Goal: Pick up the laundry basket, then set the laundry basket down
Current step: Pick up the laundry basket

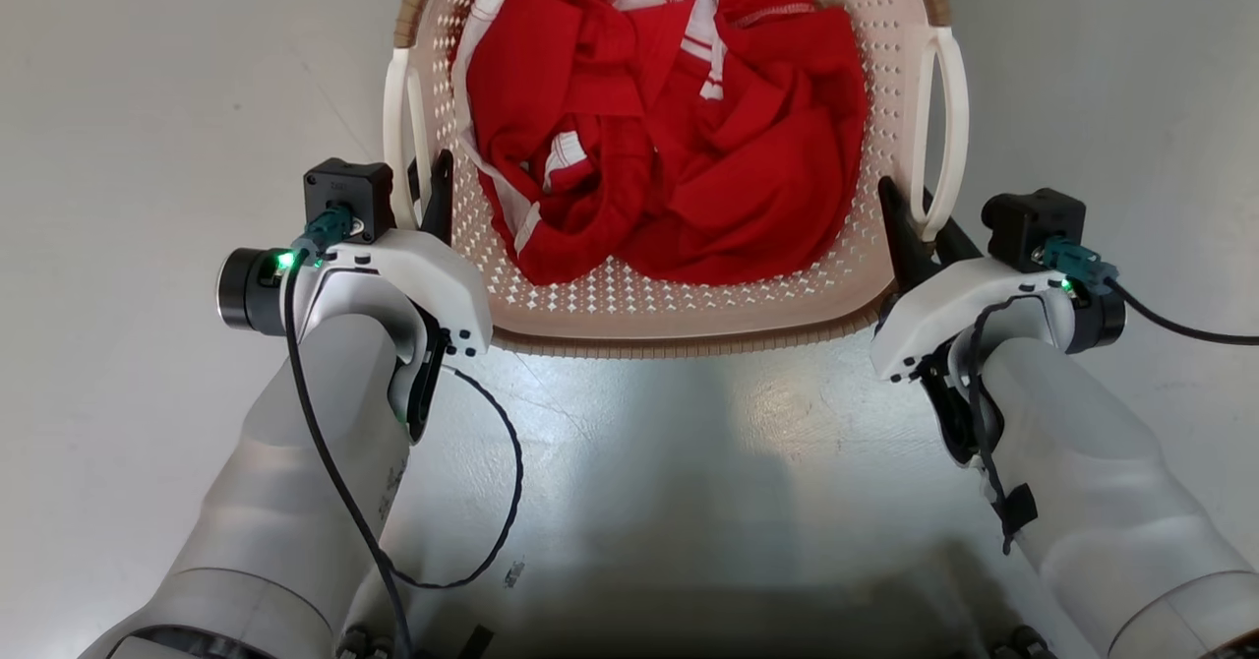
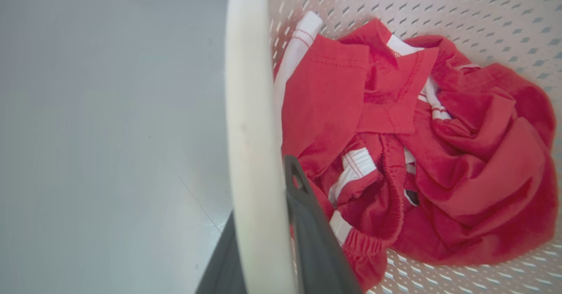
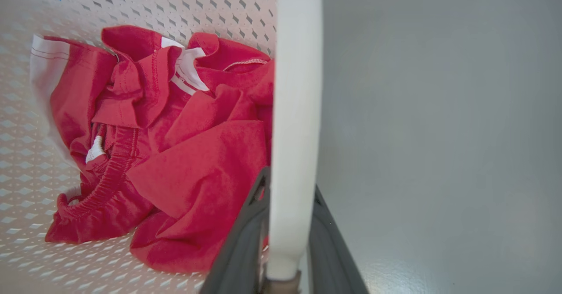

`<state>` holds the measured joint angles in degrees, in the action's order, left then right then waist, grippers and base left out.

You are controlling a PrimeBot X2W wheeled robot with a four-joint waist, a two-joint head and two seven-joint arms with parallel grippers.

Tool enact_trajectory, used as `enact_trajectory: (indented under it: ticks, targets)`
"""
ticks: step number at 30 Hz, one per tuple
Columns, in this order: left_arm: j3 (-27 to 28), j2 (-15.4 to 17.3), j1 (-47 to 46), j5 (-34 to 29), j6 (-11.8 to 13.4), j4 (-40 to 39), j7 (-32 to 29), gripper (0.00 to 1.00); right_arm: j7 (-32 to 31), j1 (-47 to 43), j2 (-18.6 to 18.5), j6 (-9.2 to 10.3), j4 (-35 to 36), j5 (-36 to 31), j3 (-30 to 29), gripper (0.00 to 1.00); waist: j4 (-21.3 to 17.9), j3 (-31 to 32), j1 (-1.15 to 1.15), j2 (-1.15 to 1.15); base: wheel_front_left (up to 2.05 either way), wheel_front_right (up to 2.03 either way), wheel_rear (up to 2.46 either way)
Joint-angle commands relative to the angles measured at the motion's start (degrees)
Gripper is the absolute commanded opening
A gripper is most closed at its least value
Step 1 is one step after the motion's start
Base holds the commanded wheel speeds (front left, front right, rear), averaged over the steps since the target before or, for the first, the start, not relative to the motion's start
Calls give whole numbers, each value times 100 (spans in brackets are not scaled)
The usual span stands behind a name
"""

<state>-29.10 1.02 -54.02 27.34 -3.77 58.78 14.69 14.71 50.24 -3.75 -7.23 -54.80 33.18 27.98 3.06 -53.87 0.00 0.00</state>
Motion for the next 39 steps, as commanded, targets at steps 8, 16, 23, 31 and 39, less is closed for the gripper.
enact_trajectory:
  ticks: [8, 16, 23, 31, 39]
  targets:
    - [-82, 186, 211, 114, -53, 216, 28, 0, 29, -420, 87, -25, -192, 80, 419, 0, -52, 402, 0, 0, 0, 0, 0]
    - [-364, 186, 440, 279, -150, 449, -109, 0, -79, -588, 87, -25, -556, 532, 755, 0, -144, 881, 0, 0, 0, 0, 0]
    - [-614, 186, 754, 456, -206, 580, -200, 0, -78, -806, 87, -25, -837, 905, 927, 0, -206, 1405, 0, 0, 0, 0, 0]
    - [-905, 186, 1206, 739, -274, 631, -400, 0, -70, -1106, 87, -25, -1269, 1166, 1045, 0, -233, 2067, 0, 0, 0, 0, 0]
    - [-1175, 186, 1665, 1032, -325, 679, -618, 0, -97, -1388, 87, -25, -1630, 1387, 1048, 0, -236, 2761, 0, 0, 0, 0, 0]
